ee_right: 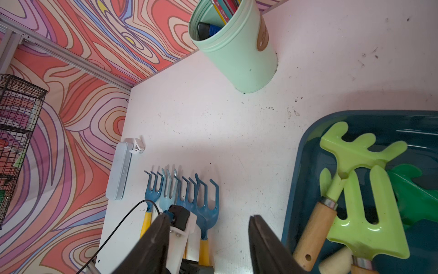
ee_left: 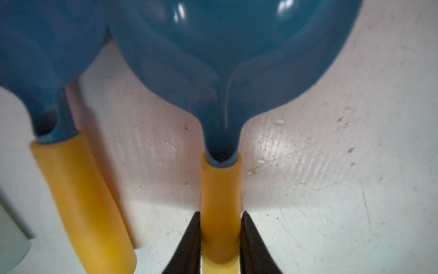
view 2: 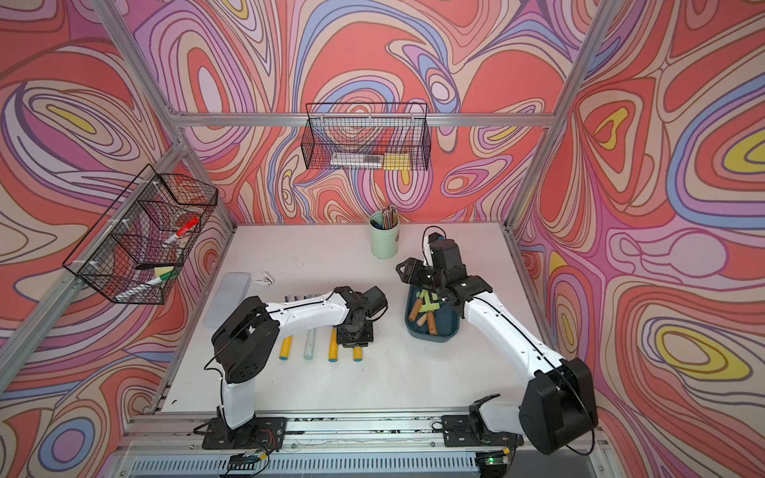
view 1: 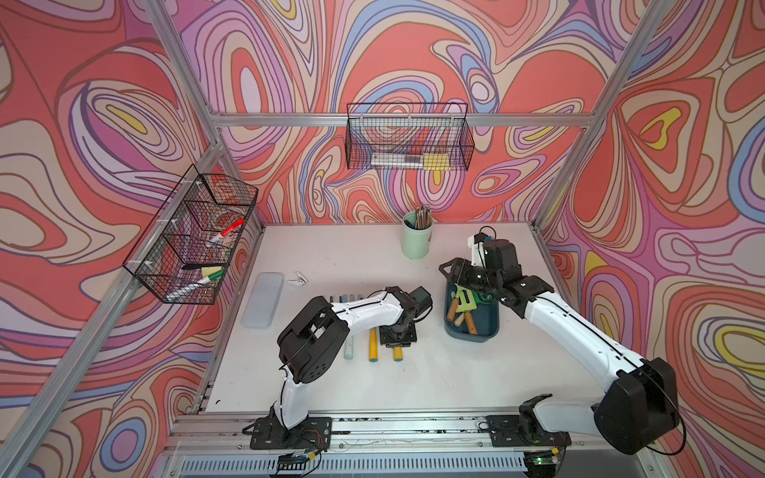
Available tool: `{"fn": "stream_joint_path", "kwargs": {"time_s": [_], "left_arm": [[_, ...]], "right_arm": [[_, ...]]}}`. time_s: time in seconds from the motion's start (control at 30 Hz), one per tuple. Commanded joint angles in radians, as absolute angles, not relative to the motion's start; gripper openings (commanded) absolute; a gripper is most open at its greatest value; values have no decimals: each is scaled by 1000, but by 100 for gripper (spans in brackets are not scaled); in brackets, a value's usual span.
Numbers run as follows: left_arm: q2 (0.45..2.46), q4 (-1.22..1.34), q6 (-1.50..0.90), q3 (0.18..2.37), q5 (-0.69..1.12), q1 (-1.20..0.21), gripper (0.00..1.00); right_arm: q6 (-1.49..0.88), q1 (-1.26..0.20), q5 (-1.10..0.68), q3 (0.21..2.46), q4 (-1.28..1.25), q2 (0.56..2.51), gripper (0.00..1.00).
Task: Take the hand rake out of the storage box
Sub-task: Place the rake at the center of the board.
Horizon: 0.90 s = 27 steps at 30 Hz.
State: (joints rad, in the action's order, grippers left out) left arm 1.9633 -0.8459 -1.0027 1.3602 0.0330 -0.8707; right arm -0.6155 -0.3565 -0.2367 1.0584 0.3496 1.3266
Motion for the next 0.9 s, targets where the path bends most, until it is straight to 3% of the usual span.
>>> {"fn": "stream_joint_path", "kwargs": {"time_s": [0.0, 0.33, 0.57, 0.87], "left_arm": [[1994, -876, -999, 1365, 34, -864, 27], [2006, -891, -976, 1384, 21, -853, 31], [2002, -884, -969, 1385, 22, -852, 43], [1936, -948, -942, 1450, -31, -852, 47]], "right_arm": [[-620, -356, -247, 1039, 333, 1310, 55], [-621, -356, -238, 1031, 341, 1299, 54], [-617, -356, -238, 1032, 347, 1299, 54], [-564, -342, -173, 1048, 500, 1306, 55]]}}
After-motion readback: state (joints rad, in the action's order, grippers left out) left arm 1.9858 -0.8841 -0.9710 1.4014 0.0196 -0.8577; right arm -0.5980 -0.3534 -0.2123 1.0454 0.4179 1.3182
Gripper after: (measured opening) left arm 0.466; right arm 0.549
